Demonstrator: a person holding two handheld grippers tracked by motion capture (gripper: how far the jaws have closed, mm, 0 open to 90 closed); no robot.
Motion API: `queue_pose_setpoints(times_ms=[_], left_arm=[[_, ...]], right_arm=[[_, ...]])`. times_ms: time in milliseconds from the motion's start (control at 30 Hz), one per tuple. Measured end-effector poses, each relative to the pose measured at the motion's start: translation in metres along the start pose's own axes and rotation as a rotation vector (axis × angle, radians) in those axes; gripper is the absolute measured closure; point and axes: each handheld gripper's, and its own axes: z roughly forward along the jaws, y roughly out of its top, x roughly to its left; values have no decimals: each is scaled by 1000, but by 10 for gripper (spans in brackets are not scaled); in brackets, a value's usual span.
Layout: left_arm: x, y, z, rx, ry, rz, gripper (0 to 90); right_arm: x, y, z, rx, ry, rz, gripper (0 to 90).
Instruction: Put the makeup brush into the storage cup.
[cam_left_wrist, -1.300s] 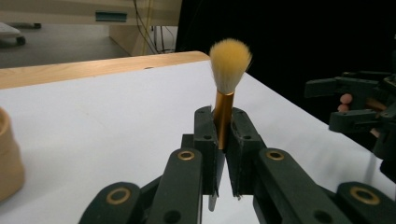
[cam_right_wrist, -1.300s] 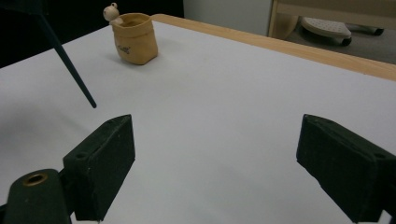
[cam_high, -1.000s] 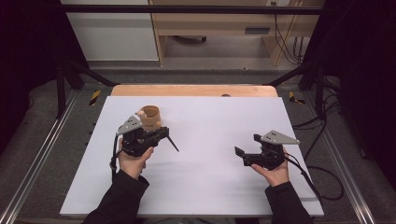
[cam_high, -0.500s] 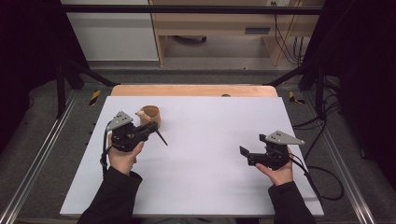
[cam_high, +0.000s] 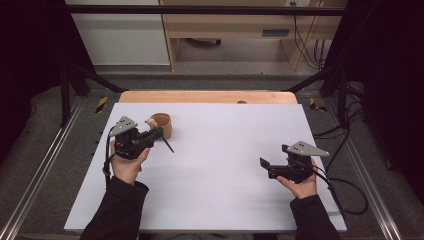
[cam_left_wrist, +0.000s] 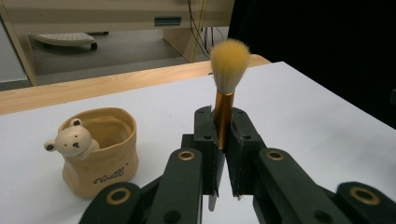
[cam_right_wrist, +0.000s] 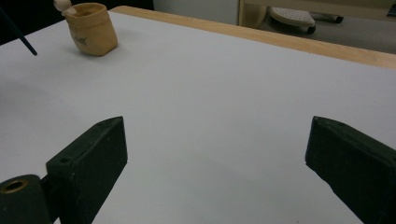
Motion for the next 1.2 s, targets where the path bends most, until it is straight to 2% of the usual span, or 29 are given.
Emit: queue_pose_setpoints(times_ms=[333, 500, 1000, 1200], left_arm=[[5, 2, -1, 0, 1, -6, 834], [7, 5, -1, -3, 1, -5, 835], [17, 23, 3, -6, 32, 8, 835], [21, 31, 7, 9, 42, 22, 835]], right_arm=[[-4, -3, -2, 11, -13, 15, 36], [-5, -4, -2, 19, -4, 12, 39], [-5, -4, 0, 25, -13, 12, 41], [-5, -3, -1, 20, -11, 17, 41]])
